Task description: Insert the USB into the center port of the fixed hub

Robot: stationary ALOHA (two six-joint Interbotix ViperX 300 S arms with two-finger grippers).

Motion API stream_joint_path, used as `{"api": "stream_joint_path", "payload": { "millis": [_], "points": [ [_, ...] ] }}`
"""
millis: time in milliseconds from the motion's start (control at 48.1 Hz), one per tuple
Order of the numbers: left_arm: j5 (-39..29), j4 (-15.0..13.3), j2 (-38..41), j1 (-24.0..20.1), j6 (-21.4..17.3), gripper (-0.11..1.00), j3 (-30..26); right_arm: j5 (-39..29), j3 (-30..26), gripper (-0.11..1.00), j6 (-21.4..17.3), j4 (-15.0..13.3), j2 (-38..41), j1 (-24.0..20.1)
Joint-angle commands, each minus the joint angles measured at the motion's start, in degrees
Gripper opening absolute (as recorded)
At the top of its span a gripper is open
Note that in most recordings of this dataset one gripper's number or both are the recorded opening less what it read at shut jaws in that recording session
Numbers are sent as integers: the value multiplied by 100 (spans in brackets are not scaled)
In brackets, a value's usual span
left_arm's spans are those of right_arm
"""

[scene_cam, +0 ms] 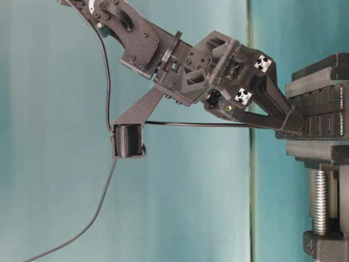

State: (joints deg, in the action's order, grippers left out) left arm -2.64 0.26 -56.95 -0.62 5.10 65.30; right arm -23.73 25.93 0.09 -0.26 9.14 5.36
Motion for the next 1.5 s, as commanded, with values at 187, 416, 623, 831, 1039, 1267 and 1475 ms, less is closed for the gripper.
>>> {"api": "stream_joint_path", "payload": {
  "millis": [187,416,623,831,1039,1267,1475],
  "points": [
    [53,9,26,-9,0,1,-53,-26,-105,67,18,-9,-185,9],
    [53,9,26,-9,0,1,-70,-9,-97,69,9,-9,-299,9],
    [53,9,26,-9,9,1,-70,105,-53,69,-9,-9,-387,9],
    [53,9,26,-9,9,1,-79,237,26,70,-35,-9,-536,9],
    [53,9,18,-9,176,1,-44,246,105,70,-18,-9,-686,-9],
    [53,9,18,-9,185,1,-53,246,193,70,-9,-9,-861,-9],
    [53,9,18,-9,185,1,-44,246,290,70,0,-9,-1020,-44]
  ]
}}
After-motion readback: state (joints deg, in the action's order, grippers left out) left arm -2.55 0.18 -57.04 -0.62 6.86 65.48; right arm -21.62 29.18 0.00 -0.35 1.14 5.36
